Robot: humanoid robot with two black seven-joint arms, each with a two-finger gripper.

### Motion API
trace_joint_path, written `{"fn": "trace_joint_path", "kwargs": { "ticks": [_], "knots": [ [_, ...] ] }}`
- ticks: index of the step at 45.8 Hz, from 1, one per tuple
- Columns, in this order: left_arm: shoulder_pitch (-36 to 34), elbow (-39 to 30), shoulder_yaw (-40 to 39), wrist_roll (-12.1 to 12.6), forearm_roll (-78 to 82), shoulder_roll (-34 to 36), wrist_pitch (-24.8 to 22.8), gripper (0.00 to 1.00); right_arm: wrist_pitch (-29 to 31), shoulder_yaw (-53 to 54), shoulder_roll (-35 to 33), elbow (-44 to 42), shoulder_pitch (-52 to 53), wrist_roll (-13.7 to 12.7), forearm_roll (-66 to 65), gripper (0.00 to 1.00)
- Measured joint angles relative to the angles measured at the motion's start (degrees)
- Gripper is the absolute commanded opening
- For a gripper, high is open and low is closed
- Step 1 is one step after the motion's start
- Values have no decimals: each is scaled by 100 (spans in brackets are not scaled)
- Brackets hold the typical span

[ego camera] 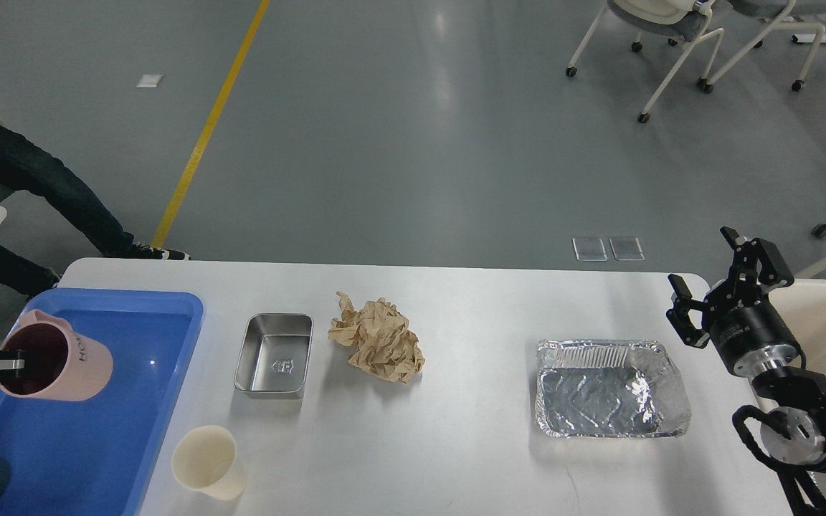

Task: Tidy desktop
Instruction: 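Lift the pink cup and place it in the blue bin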

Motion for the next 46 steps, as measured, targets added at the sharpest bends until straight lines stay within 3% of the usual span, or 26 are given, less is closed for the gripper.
{"fn": "trace_joint_path", "kwargs": {
  "ticks": [18, 37, 40, 41, 46],
  "knots": [
    [1042, 376, 22, -6, 6, -358, 583, 5, 0, 14, -3, -95, -7, 0, 0, 100],
    [1616, 1088, 16, -65, 24, -1071, 754, 8, 0, 66, -4, -128, -23, 0, 0, 100],
    [1706, 1217, -1, -85, 29, -1219, 802, 15, 0, 80, -19, -134, -30, 0, 0, 100],
    [1750, 1251, -8, -90, 29, -1272, 832, 26, 0, 84, -41, -136, -36, 0, 0, 100],
    [1824, 1278, -28, -92, 28, -1321, 929, 63, 0, 88, -68, -137, -42, 0, 0, 100]
  ]
}}
